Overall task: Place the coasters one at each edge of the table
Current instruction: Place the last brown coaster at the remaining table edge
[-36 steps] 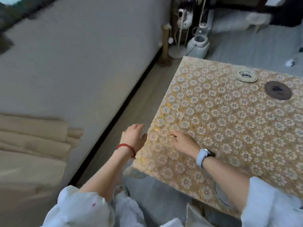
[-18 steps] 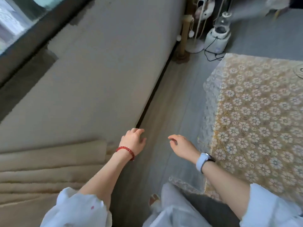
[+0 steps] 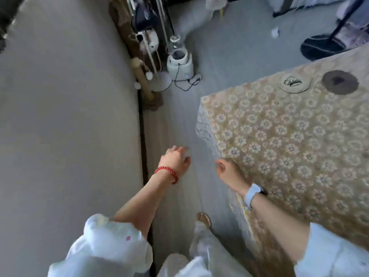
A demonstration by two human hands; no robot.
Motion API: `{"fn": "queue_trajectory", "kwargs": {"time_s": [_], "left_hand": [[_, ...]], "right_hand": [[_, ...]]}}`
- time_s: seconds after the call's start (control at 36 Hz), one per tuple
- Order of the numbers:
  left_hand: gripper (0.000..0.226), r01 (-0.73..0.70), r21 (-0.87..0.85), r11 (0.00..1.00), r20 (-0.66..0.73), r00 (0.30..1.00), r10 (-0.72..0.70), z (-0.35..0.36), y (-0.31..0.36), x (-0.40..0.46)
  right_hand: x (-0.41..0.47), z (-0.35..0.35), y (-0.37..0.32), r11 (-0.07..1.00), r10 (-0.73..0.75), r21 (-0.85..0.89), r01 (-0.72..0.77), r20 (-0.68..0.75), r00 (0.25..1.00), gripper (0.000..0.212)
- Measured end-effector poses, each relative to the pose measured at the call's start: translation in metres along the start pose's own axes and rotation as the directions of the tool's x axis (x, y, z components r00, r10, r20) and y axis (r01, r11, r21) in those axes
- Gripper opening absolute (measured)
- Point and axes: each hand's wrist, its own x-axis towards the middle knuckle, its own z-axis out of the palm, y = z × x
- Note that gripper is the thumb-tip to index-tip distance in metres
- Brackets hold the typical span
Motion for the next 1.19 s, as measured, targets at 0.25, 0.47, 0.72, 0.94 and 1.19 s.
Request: {"fn": "queue_trajectory", "kwargs": {"time_s": [0.25,0.47,0.72,0.94,1.19], "left_hand": [[0.04,-0.396,0.114,0.911,0.213,0.906,0.366,-0.002,0.122,0.14],[0.046,-0.737,0.157,0.657,0.417,0.653,0.633,0.035,0.264,0.248],[0.056,-0.819,0.225,0.527,0.411,0.571,0.711,0.063,0.36,0.397],[0.057,-0.87,0.216,0.443,0.384,0.493,0.781,0.096,0.415,0.489],[0.058,-0.898,0.238,0.37,0.449,0.439,0.778,0.114,0.419,0.511]], "right_hand": [[0.035,-0.103,0.043,0.951,0.292,0.196,-0.241,-0.3,0.908,0.02],[0.076,-0.196,0.104,0.824,0.567,0.349,-0.446,-0.506,0.651,0.027],[0.209,-0.314,0.166,0.728,0.683,0.463,-0.506,-0.545,0.486,0.037],[0.291,-0.376,0.21,0.58,0.759,0.44,-0.685,-0.597,0.26,0.052],[0.31,-0.381,0.226,0.49,0.822,0.656,-0.574,-0.567,0.053,0.061]]}}
